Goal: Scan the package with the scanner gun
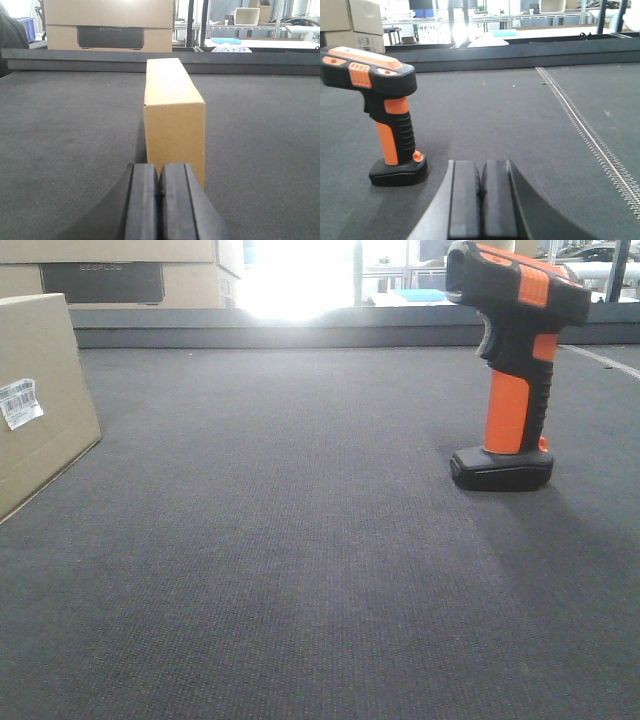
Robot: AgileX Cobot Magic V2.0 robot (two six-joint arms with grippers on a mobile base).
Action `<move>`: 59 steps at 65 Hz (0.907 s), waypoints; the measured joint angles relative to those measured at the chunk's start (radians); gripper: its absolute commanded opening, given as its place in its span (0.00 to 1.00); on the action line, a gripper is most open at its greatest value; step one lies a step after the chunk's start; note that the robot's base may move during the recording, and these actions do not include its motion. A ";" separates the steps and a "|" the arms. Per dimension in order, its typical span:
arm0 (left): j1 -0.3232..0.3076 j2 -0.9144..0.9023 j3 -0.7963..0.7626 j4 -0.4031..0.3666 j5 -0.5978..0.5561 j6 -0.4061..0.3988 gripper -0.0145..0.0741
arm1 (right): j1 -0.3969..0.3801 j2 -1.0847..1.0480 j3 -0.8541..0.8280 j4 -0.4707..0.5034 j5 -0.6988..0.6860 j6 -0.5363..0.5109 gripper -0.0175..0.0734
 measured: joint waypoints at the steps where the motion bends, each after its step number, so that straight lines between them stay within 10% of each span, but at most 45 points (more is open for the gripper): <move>1: 0.000 0.000 0.000 0.000 0.000 0.000 0.04 | 0.000 0.000 0.000 -0.002 0.000 0.000 0.03; 59: 0.000 0.000 0.000 0.000 0.000 0.000 0.04 | -0.002 0.000 0.000 -0.045 0.000 0.005 0.03</move>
